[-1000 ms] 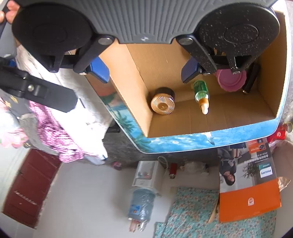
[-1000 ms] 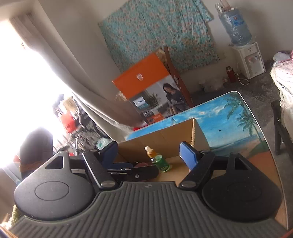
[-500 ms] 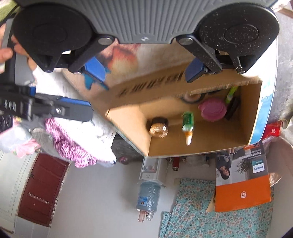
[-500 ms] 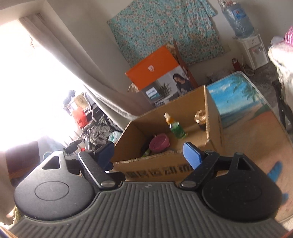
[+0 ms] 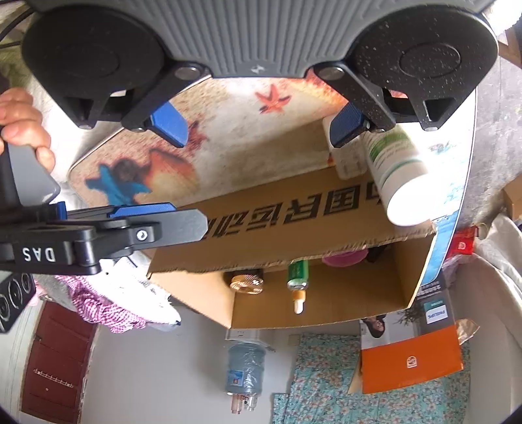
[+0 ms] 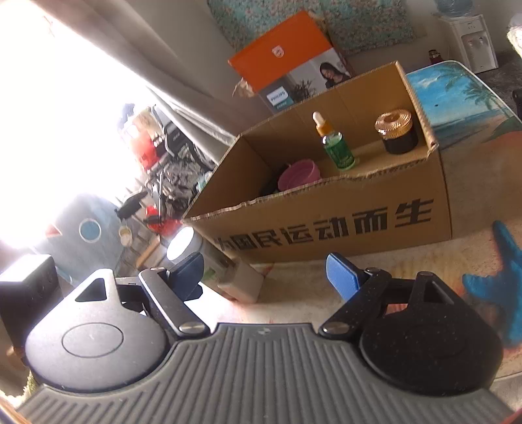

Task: Organize rigid objects
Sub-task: 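Move the open right gripper out of the box toward the white plug adapter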

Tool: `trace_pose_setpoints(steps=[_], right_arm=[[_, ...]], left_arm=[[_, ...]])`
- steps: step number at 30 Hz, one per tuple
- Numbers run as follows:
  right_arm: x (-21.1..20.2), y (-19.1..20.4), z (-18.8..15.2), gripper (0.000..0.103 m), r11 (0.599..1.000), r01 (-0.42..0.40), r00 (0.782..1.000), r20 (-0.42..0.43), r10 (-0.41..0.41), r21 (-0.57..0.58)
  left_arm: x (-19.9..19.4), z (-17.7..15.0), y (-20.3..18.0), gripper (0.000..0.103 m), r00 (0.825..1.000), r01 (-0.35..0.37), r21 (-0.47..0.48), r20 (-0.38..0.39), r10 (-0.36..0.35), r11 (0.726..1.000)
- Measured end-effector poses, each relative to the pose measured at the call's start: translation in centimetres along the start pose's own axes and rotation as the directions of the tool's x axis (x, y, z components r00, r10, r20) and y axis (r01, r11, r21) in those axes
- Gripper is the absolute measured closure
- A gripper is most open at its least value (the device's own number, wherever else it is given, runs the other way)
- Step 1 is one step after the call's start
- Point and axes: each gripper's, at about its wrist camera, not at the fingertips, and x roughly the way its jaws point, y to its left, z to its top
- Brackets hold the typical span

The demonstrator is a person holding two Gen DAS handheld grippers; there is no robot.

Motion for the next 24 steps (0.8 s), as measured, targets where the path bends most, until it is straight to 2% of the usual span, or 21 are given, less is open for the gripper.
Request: trace_pose_setpoints(steps=[5,9,12,17,24], right_arm=[[2.4,0.1,-0.5,0.020,1.000,-0.016,0.997,-0.071,0.015,-0.001],[5.0,0.7,-0.4,0.023,0.999,-0.035,0.992,-0.119,0.032,-0.017],[7.0,1.6,-0.2,0.029,0.998,-0.049,0.989,-0.144,0.042,-0.042],[10.2,2.0,0.3,0.050,0.996,-0.092,0.981,-0.175,0.088,-0.020],[13.0,1.2,0.6,0.057,0.988,-0.133,0.969,-0.199,0.145,0.075]], left_arm=[[0.9,-1.4,0.4,0.008,0.999,-0.032,-0.023,0.001,0.032,0.999],[2.0,-2.1,0.7,0.009,0.996,-0.091,-0.011,0.012,0.091,0.996],[2.7,-2.4,1.1,0.014,0.992,-0.125,-0.005,0.019,0.125,0.992],[3.5,-2.4,1.9,0.025,0.987,-0.157,0.001,0.039,0.157,0.988],[4.6,-2.4,3.5,0.040,0.989,-0.145,-0.074,0.027,0.147,0.987]])
